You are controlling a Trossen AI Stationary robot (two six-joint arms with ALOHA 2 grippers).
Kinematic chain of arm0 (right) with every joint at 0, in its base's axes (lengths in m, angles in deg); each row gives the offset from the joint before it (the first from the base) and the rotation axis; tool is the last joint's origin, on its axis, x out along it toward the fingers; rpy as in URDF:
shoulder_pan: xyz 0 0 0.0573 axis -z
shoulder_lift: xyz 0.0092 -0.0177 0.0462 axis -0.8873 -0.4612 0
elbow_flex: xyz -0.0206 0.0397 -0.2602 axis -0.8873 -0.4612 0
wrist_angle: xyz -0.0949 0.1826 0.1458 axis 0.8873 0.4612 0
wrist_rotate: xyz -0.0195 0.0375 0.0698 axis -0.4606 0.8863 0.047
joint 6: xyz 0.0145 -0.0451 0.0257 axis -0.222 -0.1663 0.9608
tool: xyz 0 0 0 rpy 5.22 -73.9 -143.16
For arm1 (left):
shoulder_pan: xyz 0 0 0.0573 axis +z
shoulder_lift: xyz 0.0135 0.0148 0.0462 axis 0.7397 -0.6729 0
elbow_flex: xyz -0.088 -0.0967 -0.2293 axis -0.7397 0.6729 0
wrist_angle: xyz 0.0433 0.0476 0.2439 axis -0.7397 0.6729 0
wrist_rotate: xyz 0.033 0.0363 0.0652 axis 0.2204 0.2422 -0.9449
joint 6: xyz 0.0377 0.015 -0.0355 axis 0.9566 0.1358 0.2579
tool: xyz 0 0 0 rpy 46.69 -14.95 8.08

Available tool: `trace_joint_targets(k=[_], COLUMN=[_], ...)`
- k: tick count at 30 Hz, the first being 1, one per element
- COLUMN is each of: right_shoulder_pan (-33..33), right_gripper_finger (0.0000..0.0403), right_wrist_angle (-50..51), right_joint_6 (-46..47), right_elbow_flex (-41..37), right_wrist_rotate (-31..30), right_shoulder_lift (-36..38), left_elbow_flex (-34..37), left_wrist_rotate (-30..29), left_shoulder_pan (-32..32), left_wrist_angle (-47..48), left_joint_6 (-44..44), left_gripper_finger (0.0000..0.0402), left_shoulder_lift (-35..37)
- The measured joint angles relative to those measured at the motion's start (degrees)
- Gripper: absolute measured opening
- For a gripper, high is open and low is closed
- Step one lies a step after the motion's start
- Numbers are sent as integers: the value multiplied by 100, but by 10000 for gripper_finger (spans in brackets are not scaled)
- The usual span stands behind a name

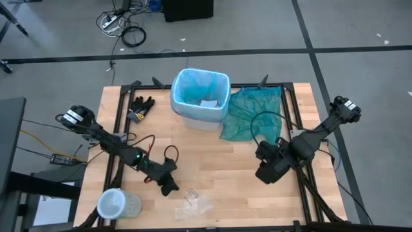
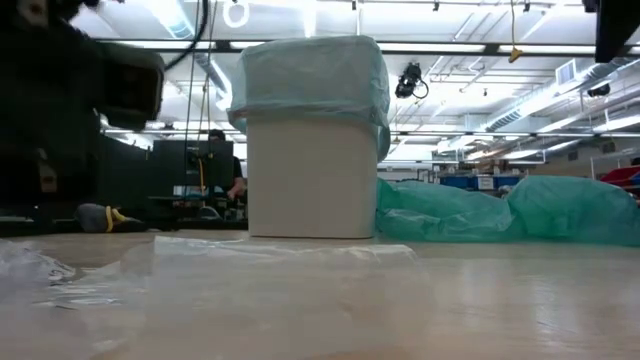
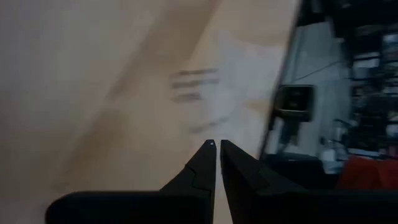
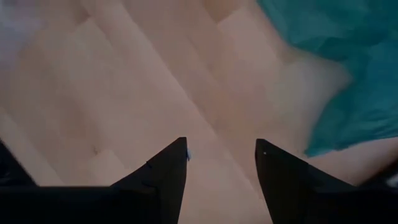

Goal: Place trash/remove bag and relplace
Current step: Put the transparent plastic into the trash bin

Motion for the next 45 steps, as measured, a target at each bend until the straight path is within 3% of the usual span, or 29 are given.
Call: trace_joint_targets(k=[15, 26, 31, 40, 45], right_shoulder_pan=[-431, -431, -429, -429, -441], right_gripper_finger=[169, 165, 165, 164, 164], right_wrist_angle=[-985, -1430, -1485, -1622, -1639], right_joint_6=[721, 733, 733, 760, 855], right_elbow_flex=[-933, -1186, -1186, -1186, -1186], right_wrist_rotate=[-323, -411, -415, -487, -500], right_shoulder_lift=[-4, -7, -7, -7, -7], left_elbow_flex=[-33, -740, -1014, -1050, -1425], left_wrist_rotate=[-342, -396, -154, 29, 98], left_shoulder_pan=[-261, -349, -381, -382, -377], left_wrist_angle=[32, 36, 154, 393, 1025], left_joint_6=[-432, -470, -470, -905, -778], left_gripper_finger=[127, 127, 126, 126, 122], left_shoulder_lift=[-5, -1107, -1600, -1598, -1532])
